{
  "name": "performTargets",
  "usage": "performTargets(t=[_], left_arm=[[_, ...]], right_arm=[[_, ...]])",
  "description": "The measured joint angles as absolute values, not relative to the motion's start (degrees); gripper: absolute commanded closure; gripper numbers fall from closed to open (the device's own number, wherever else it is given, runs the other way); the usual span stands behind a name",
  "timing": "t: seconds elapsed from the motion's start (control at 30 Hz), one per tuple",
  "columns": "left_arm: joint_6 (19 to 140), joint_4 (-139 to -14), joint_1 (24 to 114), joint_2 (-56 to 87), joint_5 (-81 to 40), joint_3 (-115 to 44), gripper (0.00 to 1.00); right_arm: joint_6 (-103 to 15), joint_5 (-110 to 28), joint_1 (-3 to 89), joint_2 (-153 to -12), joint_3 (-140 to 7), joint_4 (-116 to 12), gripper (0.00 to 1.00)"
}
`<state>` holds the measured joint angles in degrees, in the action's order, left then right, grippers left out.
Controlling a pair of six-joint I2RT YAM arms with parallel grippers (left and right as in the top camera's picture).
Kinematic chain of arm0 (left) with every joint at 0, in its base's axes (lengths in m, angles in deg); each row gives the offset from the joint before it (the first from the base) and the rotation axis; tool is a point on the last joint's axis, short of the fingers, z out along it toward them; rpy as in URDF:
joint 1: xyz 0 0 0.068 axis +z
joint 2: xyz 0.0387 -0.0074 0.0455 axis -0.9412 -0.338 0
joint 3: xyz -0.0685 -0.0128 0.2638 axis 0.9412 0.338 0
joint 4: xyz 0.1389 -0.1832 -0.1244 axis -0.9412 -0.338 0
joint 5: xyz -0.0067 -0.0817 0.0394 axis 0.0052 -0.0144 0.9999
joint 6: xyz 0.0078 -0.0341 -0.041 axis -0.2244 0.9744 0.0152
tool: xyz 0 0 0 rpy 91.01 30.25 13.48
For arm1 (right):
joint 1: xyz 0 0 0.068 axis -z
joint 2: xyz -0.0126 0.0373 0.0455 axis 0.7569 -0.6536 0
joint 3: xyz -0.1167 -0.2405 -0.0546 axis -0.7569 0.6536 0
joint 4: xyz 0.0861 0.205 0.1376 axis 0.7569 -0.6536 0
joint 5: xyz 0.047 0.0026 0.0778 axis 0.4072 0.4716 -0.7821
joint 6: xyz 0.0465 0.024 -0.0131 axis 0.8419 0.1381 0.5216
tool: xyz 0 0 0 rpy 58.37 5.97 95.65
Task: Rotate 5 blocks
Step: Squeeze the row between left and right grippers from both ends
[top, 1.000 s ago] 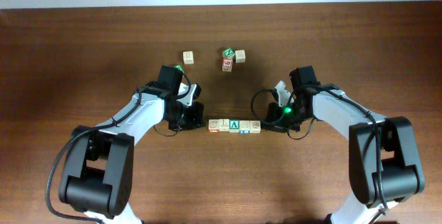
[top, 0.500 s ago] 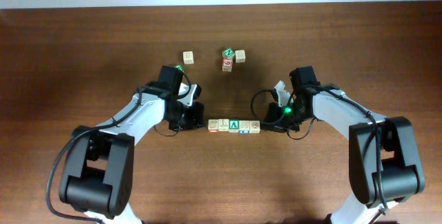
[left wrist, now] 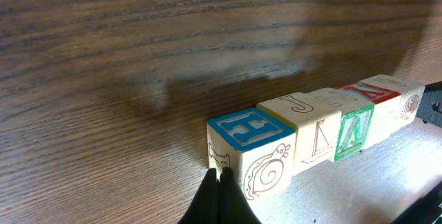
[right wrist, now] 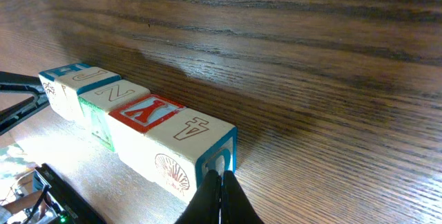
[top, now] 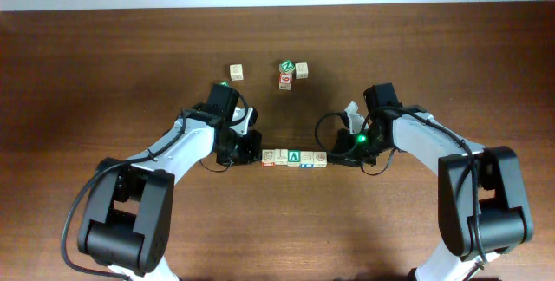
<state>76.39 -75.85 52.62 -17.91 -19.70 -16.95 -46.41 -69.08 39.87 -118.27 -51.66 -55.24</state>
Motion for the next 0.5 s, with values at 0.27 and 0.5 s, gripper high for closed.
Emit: performTargets(t=[0.27,0.5], left_arm=[[76.4,-75.8,52.6,-17.9,-18.4,-17.0,1.0],[76.4,-75.8,52.7,-17.9,-17.4,-17.0,1.0]], right_arm=[[-49.5,-70.9,39.9,-118.3,-51.7,-55.1,0.96],[-50.7,-72.5,40.0,-118.3,-51.7,-54.5,0.96]])
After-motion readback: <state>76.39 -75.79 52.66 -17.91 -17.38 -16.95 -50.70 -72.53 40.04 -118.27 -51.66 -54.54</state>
